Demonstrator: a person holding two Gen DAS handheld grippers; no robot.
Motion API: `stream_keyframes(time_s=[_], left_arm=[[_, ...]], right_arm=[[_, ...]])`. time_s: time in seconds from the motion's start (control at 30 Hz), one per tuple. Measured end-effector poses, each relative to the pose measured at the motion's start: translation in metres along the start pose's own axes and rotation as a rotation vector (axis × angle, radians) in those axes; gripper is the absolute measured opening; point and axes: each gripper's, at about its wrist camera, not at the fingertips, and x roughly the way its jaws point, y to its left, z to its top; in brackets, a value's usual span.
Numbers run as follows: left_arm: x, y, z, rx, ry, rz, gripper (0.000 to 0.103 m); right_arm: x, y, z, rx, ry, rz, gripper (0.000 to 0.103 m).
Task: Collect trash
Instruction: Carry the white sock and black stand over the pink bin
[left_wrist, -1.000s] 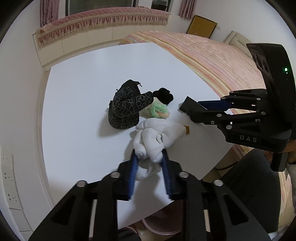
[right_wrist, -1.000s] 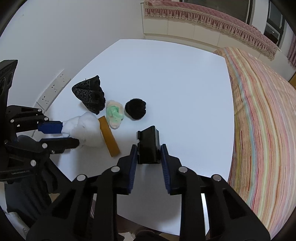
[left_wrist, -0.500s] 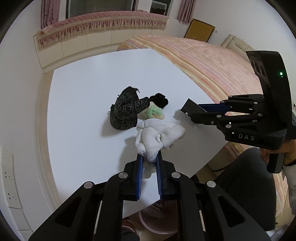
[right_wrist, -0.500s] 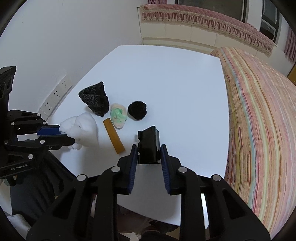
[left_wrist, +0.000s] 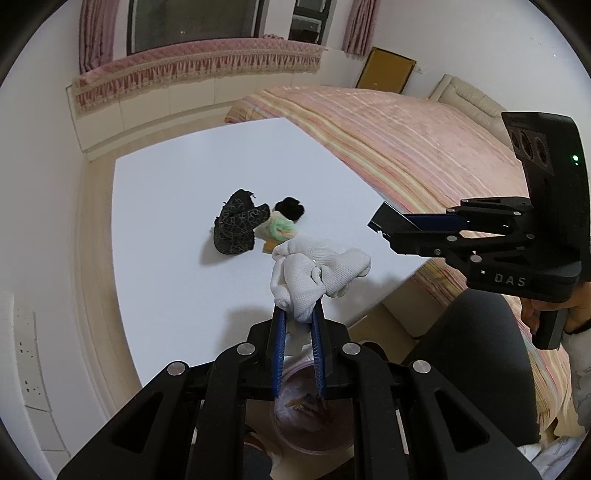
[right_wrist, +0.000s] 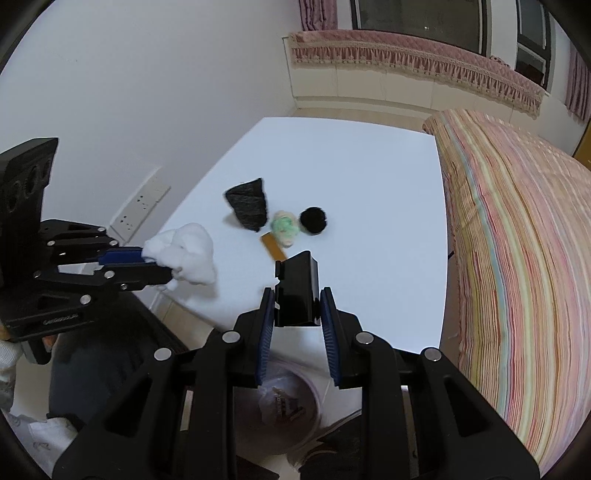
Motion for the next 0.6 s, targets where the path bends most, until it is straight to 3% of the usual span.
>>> stream_keyframes(time_s=[0.27,0.6], left_arm=[[-0.021,-0.017,-0.015,0.022,-0.019,-0.01,0.013],[-0.033,-0.032,-0.038,0.029,-0.011,-0.022,0.013]], right_arm=[[-0.037,0.023,-0.022,-0.014,-0.039,0.012,0.025],[-0.054,0.041,-0.05,-0.028,-0.028,0.027,0.025]])
